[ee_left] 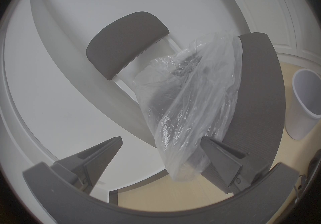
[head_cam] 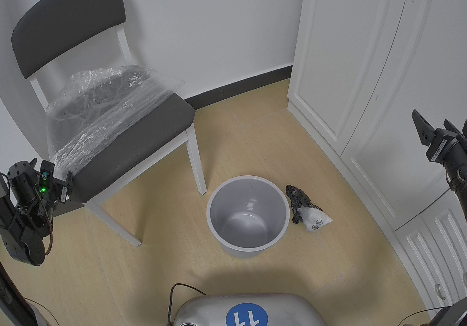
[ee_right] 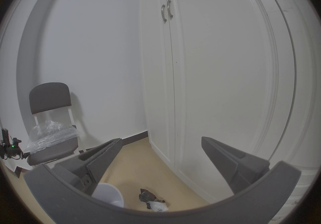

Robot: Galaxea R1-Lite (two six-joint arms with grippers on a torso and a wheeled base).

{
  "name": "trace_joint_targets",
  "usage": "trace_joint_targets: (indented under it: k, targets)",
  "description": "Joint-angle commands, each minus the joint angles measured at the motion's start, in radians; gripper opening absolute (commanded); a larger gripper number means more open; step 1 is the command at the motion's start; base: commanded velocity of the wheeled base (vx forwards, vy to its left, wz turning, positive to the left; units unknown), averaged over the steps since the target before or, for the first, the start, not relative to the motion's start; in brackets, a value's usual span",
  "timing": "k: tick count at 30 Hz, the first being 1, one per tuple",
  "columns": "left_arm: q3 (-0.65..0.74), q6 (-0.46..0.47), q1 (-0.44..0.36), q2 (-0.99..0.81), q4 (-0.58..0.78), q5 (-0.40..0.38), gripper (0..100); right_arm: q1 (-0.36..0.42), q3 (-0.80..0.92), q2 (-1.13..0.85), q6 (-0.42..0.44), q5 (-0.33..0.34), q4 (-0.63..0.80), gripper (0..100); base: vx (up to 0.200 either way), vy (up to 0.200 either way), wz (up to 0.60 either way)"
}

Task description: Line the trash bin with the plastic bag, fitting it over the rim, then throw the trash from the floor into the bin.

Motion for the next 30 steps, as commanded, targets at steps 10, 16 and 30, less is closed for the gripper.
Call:
trace_joint_targets:
  k: [10,16,30]
  targets:
    - [-0.064,0.0,0.048,0.013,-0.001,0.0,100,-0.009,0.001,-0.003,0.0,0.004,-0.001,100,0.0,0.0,0.0]
    - [-0.095,0.0,0.07,0.016,0.001,-0.002,100,-0.009,0.001,-0.003,0.0,0.004,-0.001,100,0.0,0.0,0.0]
    - [-0.124,-0.009,0.067,0.021,0.001,-0.005,100,-0.009,0.001,-0.001,0.0,0.004,-0.001,100,0.0,0.0,0.0]
